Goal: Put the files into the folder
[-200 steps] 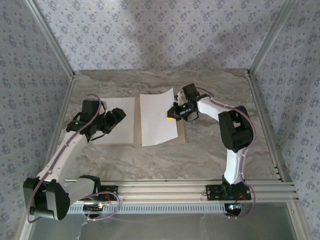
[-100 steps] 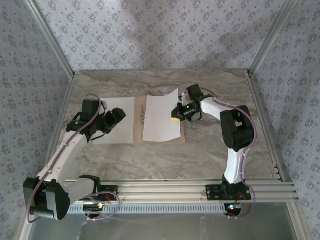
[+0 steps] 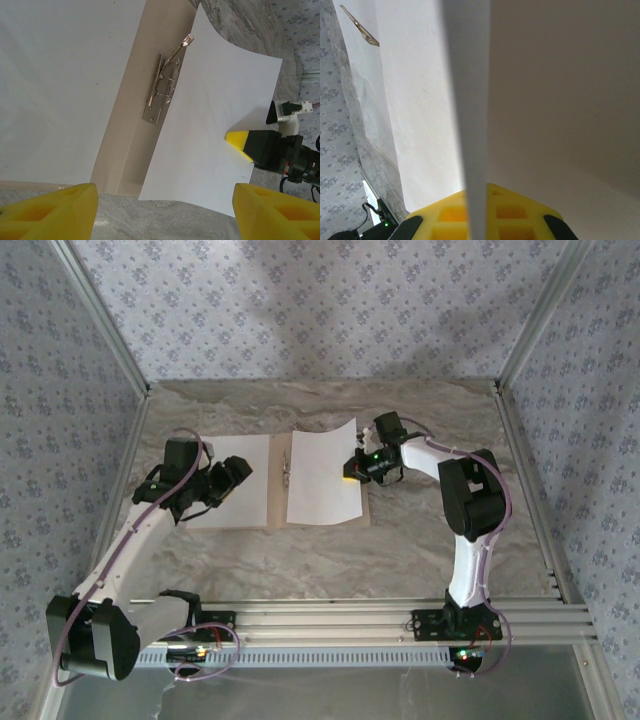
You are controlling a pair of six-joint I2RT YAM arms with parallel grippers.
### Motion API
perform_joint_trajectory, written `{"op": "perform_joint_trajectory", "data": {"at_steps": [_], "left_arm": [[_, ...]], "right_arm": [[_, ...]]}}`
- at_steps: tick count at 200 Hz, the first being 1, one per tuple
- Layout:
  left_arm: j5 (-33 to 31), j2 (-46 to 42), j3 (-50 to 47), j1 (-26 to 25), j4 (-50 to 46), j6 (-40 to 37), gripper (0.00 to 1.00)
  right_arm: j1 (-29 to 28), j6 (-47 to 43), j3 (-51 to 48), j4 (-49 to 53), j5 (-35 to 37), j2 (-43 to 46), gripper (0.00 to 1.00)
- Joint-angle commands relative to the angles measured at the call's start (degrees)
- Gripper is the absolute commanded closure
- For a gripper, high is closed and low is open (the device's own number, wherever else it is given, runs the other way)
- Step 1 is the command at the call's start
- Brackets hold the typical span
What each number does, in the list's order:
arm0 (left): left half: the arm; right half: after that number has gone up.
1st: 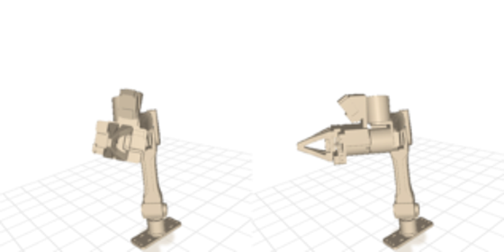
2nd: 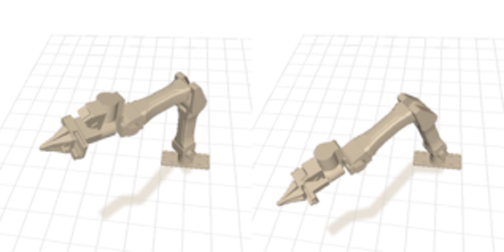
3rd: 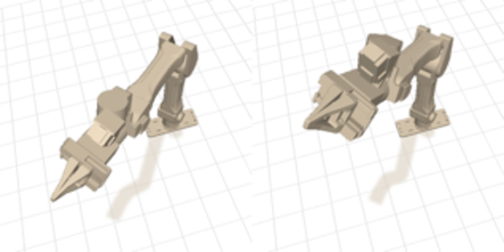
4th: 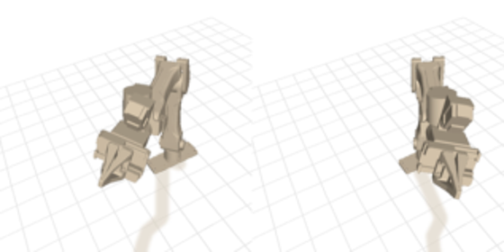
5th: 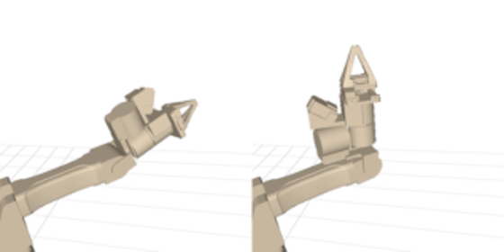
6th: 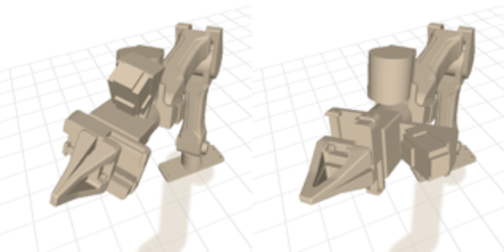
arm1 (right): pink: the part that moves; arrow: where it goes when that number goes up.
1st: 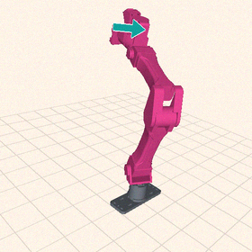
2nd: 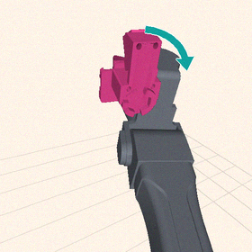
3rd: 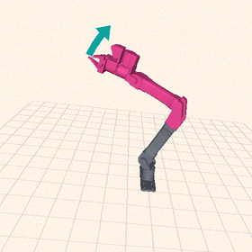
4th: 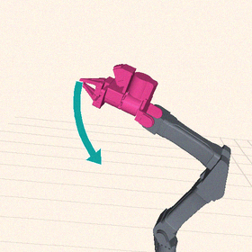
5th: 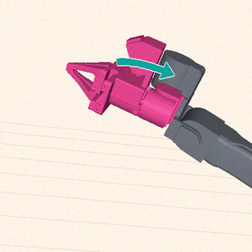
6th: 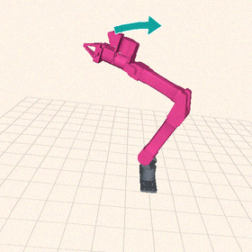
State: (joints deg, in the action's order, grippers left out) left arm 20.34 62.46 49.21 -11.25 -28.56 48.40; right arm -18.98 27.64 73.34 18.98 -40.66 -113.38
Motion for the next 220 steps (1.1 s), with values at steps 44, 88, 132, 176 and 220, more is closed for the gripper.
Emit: {"op": "perform_joint_trajectory", "data": {"at_steps": [44,88,132,176,220], "left_arm": [[1.5,-1.0,0.0,0.4,-1.1,-1.2,0.29],[1.4,-1.0,0.1,0.3,-1.1,-1.2,0.28],[1.6,-0.9,-0.1,0.3,-1.1,-1.2,0.28],[1.7,-0.9,-0.4,0.3,-1.1,-1.3,0.28],[2.3,-0.6,-0.7,0.3,-0.6,-1.2,0.28]], "right_arm": [[1.1,-2.2,-1.7,-1.5,-0.1,-0.9,1.0],[0.7,-2.3,-2.0,-3.4,-1.0,-1.1,1.0],[0.0,-4.0,-2.0,-4.8,-0.9,-0.8,1.0],[-0.7,-5.6,-1.7,-5.5,-0.4,-0.8,1.0],[-0.6,-7.2,-0.4,-4.0,-0.4,-1.4,1.0]]}}
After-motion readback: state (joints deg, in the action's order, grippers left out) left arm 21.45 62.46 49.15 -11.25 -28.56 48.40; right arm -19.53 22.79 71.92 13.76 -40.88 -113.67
